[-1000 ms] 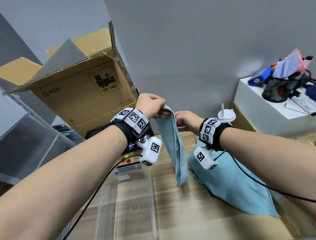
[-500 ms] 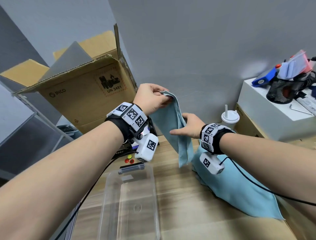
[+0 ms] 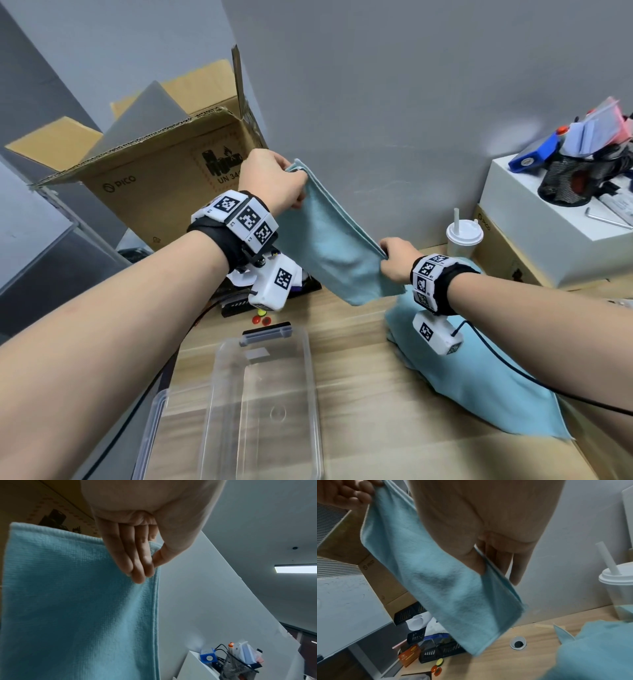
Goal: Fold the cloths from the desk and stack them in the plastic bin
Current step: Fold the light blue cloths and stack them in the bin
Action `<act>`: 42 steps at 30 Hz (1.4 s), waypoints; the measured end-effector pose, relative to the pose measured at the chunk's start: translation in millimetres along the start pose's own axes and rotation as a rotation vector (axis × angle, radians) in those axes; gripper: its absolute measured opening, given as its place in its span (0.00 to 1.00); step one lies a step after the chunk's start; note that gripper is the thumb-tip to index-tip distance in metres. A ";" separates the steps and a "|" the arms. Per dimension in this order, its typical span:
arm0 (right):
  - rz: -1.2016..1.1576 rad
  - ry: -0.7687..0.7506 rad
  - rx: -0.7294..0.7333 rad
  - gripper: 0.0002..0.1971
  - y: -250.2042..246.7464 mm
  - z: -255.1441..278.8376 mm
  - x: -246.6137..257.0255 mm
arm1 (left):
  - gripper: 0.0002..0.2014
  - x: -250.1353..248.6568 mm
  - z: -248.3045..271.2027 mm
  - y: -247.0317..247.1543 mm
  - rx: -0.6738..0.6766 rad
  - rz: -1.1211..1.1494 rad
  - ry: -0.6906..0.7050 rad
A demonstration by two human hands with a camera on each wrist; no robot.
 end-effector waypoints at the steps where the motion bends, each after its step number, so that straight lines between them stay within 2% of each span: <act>1: 0.030 0.016 0.021 0.09 2.5 -0.2 -2.9 | 0.10 3.3 -1.3 -3.7 -0.011 -0.035 -0.005; 7: 0.013 0.035 0.168 0.05 20.4 -3.3 -17.3 | 0.11 37.7 -8.4 -25.0 -0.097 -0.215 -0.107; 13: -0.260 0.008 0.099 0.12 21.5 -9.4 -22.1 | 0.12 84.5 -9.0 -41.6 -0.182 -0.480 -0.146; 15: -0.384 -0.020 0.063 0.12 18.0 -9.4 -22.3 | 0.14 102.2 -5.2 -43.7 -0.149 -0.410 -0.141; 20: -0.714 -0.022 0.007 0.07 10.1 -13.6 -26.5 | 0.16 147.6 1.2 -52.1 -0.144 -0.276 -0.267; 22: -0.924 -0.014 -0.015 0.10 9.9 -14.1 -23.9 | 0.18 162.4 0.8 -54.2 -0.137 -0.247 -0.329; 24: -1.023 0.002 -0.087 0.11 8.3 -11.9 -18.4 | 0.19 173.6 1.1 -54.9 -0.128 -0.237 -0.388; 27: -0.983 -0.021 -0.165 0.13 8.1 -13.1 -18.2 | 0.21 181.9 1.4 -52.4 -0.117 -0.229 -0.429; 32: -0.883 -0.143 -0.072 0.13 8.1 -7.3 -14.0 | 0.23 184.4 1.8 -51.4 -0.109 -0.233 -0.434; 36: -0.814 -0.118 -0.042 0.11 10.6 -9.6 -15.9 | 0.22 181.5 2.0 -52.4 -0.086 -0.228 -0.408; 39: -0.833 -0.084 -0.055 0.03 13.3 -12.7 -21.6 | 0.22 179.8 2.8 -52.6 -0.081 -0.214 -0.393; 42: -0.892 -0.079 -0.075 0.05 13.6 -12.5 -22.4 | 0.22 178.7 3.6 -52.2 -0.068 -0.205 -0.386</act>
Point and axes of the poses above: each hand's wrist, its own z-axis away from the middle knuckle, its own y-axis out of the palm, x = y × z, the point moved 3 cm from there along -z, towards the middle knuckle, and after that the axes turned 10 degrees about x, right-handed, at the moved point
